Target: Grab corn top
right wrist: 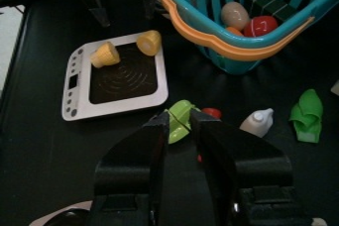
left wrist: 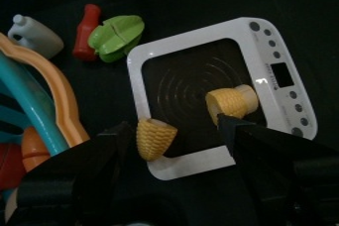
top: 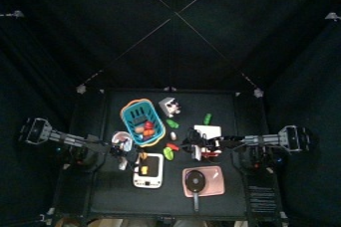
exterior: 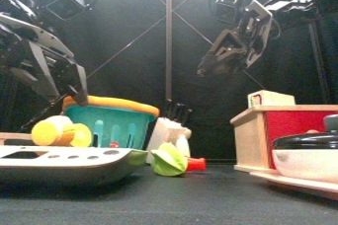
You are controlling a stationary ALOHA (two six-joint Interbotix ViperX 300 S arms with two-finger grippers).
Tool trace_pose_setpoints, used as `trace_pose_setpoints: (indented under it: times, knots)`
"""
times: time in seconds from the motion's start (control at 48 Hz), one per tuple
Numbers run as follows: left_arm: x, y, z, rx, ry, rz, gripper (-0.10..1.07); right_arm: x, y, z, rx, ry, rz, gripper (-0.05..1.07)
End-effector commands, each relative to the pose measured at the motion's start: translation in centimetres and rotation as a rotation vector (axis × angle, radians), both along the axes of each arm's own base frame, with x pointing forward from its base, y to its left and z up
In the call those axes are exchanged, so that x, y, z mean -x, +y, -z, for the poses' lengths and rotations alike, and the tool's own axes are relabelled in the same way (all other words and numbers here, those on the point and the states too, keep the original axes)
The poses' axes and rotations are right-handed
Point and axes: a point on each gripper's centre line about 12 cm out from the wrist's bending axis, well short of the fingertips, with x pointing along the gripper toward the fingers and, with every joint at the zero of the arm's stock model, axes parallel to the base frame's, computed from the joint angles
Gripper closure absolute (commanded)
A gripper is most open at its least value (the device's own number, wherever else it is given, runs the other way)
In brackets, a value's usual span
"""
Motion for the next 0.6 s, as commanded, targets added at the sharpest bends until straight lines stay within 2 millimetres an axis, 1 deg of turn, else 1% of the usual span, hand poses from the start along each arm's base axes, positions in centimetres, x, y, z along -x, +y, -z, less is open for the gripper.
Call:
trace_pose_setpoints:
  times: [0.0,0.146,0.354,0.583]
  knots:
    - [-1.2,0.1,-0.7,-0.022,-0.029,0.011,-0.04,-0.4,-0.2,-1.3,0.002,-0.038,0.002,0.36]
    - [-1.6,0.6,-0.1,-0.037,-0.004,0.005,-0.04,-0.4,-0.3,-1.1,0.001,-0.033,0.005,0.36]
    - [-1.6,1.1,0.7,-0.039,0.023,-0.013,-0.04,-0.4,-0.3,-1.1,0.001,-0.032,0.005,0.36]
    - [-1.8,2.1,1.4,-0.069,0.046,-0.025,-0.04,-0.5,-0.4,-1.0,0.004,-0.028,0.005,0.36]
